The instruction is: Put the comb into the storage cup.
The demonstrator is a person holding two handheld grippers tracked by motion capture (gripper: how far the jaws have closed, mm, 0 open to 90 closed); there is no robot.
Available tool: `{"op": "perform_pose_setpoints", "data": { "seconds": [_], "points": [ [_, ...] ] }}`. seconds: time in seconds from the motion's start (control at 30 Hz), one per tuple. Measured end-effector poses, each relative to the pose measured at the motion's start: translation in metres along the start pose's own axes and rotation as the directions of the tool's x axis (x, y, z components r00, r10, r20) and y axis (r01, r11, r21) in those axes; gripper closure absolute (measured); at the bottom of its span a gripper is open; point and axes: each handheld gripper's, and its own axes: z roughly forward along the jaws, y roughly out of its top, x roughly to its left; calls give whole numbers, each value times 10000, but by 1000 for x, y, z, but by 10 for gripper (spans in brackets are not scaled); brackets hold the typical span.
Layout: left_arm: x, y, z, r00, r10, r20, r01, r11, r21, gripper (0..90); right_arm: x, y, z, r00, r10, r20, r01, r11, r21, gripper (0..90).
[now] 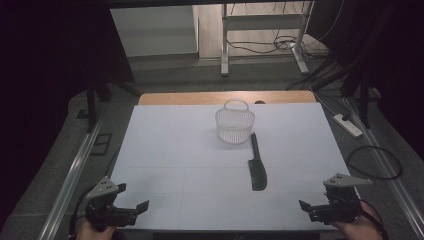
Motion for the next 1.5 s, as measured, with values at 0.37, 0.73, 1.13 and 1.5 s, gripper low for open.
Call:
{"op": "perform_pose_setpoints", "data": {
  "seconds": [0.37, 0.73, 1.13, 1.5],
  "points": [
    [1, 0, 0, 10000, -73, 59, 74, 10000, -47, 9, -3, 11, 5, 9968, -9, -796, 0, 9999, -120, 0],
    [2, 0, 0, 9999, -96, 111, 96, 9999, -52, 10, -4, 22, 12, 9958, -122, -912, 118, 9999, -46, 0],
    [2, 0, -1, 9999, -68, 145, 69, 10000, -63, 11, -6, 33, 19, 9978, -292, -587, 293, 9996, 21, 0],
    [2, 0, -1, 9999, -63, 158, 64, 10000, -67, 11, -5, 46, 26, 9958, -238, -883, 235, 9997, -46, 0]
  ]
}}
